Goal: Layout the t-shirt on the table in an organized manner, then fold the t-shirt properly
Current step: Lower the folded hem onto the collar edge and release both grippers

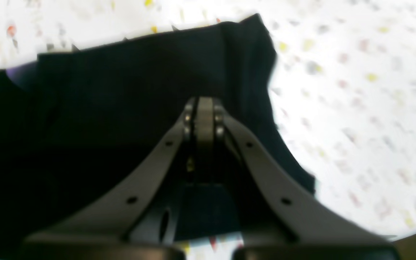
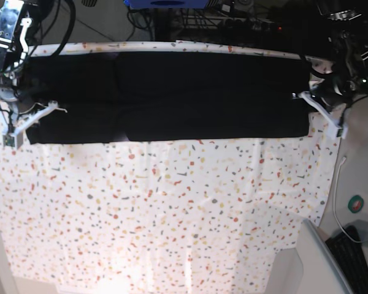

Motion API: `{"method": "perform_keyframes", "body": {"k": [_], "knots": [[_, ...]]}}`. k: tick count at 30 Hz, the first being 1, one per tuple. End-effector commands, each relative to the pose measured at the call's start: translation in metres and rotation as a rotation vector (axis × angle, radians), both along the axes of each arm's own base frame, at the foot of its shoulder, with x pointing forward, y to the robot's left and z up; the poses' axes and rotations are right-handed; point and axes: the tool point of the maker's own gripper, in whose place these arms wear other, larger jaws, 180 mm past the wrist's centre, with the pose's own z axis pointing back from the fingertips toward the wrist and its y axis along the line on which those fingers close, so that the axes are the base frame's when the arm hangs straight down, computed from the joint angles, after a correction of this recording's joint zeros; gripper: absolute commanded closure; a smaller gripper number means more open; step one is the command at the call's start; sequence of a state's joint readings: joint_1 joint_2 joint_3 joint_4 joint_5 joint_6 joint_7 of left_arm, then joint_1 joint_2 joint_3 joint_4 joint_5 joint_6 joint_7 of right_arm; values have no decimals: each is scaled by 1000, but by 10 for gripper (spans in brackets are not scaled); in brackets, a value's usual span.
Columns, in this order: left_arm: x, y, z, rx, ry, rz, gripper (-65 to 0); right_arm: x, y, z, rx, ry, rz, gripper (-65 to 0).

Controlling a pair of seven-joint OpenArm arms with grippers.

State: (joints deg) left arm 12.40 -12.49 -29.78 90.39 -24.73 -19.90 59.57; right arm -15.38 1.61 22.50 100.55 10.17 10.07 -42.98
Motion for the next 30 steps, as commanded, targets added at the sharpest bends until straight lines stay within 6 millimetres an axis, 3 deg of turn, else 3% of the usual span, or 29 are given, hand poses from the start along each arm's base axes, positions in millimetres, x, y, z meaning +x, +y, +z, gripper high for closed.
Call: {"method": "perform_keyframes", "body": {"k": [1, 7, 11, 18, 22, 30], "knots": [[7, 9, 3, 34, -30, -1, 0, 4, -7, 1, -13, -7, -11, 0], [-4, -11, -48, 123, 55, -85, 0, 4, -11, -45, 41, 112, -34, 0], [-6, -5, -63, 164, 117, -90, 0, -1, -10, -70, 73, 171, -48, 0], [33, -9, -66, 134, 106, -78, 0, 17, -35, -101, 77, 175, -90, 0], [55, -10, -60, 120, 80, -70, 0, 37, -47, -104, 77, 147, -110, 0], [82, -22, -38, 139, 4, -116, 0, 76, -70, -75, 41, 67, -116, 0]]}}
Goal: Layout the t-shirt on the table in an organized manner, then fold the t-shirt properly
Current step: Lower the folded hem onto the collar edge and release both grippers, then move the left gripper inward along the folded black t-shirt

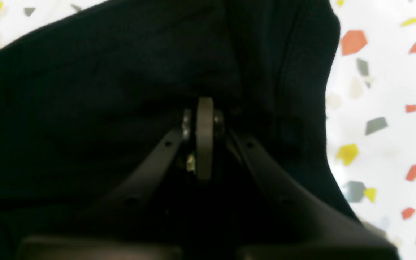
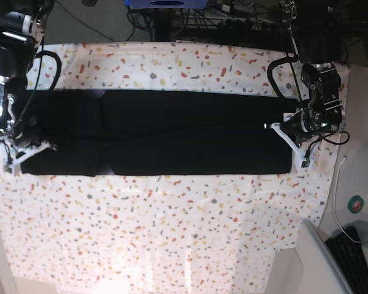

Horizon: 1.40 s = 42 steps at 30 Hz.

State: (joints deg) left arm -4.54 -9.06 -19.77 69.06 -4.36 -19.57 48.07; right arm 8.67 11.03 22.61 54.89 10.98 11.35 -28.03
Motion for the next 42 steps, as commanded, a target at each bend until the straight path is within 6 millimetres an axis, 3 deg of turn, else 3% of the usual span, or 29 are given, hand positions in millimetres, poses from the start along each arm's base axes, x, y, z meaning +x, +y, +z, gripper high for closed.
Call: {"method": "perform_keyframes", "body": {"k": [1, 5, 12, 15, 16, 18, 20, 21, 22, 27, 33, 38, 42], "knots": [[8, 8, 14, 26, -37, -4, 0, -2, -17, 8, -53, 14, -16, 0], [5, 30, 44, 76, -124, 39, 0, -6, -19, 39, -101, -27, 10, 0], [-11, 73, 95, 161, -150, 149, 0, -16, 0, 88, -167, -128, 67, 0], [-15, 86, 104, 176, -163, 189, 0, -17, 7, 102, -175, -169, 71, 0], [-17, 89, 103, 176, -164, 200, -44, -18, 10, 106, -175, -182, 72, 0], [-20, 91, 97, 160, -151, 207, -319, -20, 13, 111, -182, -193, 80, 0], [-19, 80, 88, 96, -143, 153, -540, -22, 15, 111, -183, -194, 86, 0], [-19, 76, 84, 55, -142, 114, -624, -23, 15, 111, -181, -192, 86, 0], [-19, 71, 78, 7, -139, 79, -650, -23, 15, 110, -181, -190, 86, 0], [-19, 59, 51, -200, -165, 83, -650, -29, 15, 106, -180, -176, 87, 0], [-19, 35, 24, -247, -132, 51, -650, -30, 15, 105, -180, -173, 87, 0], [-14, 14, 13, -289, -103, 26, -650, -30, 16, 104, -178, -173, 87, 0], [-7, 8, 8, -318, -93, 37, -650, -30, 21, 102, -163, -173, 83, 0]]}}
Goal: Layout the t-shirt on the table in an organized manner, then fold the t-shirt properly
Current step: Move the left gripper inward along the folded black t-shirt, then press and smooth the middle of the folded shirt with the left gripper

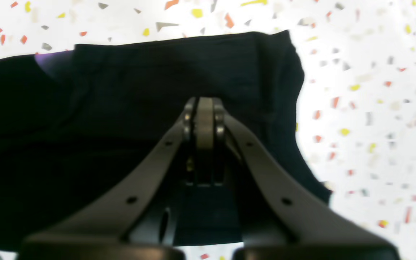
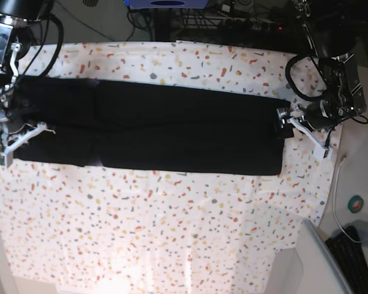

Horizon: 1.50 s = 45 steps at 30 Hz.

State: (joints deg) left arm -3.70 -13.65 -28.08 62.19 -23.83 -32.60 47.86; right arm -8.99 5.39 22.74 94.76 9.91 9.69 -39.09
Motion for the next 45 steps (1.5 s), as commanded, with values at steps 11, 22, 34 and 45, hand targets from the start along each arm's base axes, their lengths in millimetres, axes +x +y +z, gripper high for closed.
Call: {"method": "perform_keyframes", "body": {"k": [11, 22, 34, 45], "knots": [[14, -43, -8, -33, 29, -113, -408, 2, -3, 8, -18, -28, 4, 0], [18, 3, 9, 61, 13, -102, 0, -6, -4, 3, -20, -13, 2, 0], [9, 7, 76, 285, -27, -10, 0, -9, -3, 1, -20, -5, 5, 0], [19, -125, 80, 126, -13, -107, 0, -9, -3, 1, -20, -5, 5, 0]]}}
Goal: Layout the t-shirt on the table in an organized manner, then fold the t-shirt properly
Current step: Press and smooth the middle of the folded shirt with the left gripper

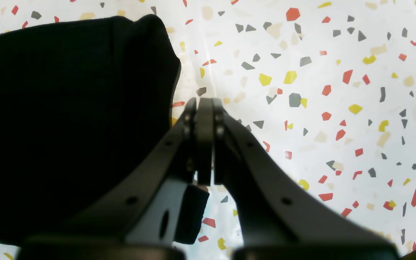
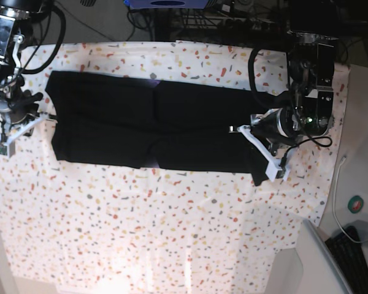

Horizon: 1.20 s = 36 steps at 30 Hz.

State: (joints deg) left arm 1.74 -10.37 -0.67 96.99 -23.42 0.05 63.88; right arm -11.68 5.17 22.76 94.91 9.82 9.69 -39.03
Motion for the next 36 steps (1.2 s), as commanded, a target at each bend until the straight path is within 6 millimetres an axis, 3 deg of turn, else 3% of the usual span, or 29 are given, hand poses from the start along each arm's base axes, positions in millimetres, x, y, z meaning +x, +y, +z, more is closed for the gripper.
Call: {"method": "perform_keyframes", "body": {"k": [1, 7, 13, 20, 27, 36], "knots": [[11, -12, 10, -20, -40, -21, 0, 10, -4, 13, -21, -49, 6, 0], [6, -68, -1, -67, -1, -142, 0, 10, -4, 13, -21, -49, 6, 0], [2, -94, -1, -87, 5, -199, 0, 10, -4, 13, -21, -49, 6, 0], [0, -109, 0, -111, 7, -215, 0, 10, -4, 13, -19, -49, 5, 0], [4, -111, 4, -115, -6, -216, 0, 9, -1, 12, -11, -47, 4, 0], [1, -109, -6, -115, 28, -210, 0, 9, 0, 11, -8, -47, 3, 0]]}}
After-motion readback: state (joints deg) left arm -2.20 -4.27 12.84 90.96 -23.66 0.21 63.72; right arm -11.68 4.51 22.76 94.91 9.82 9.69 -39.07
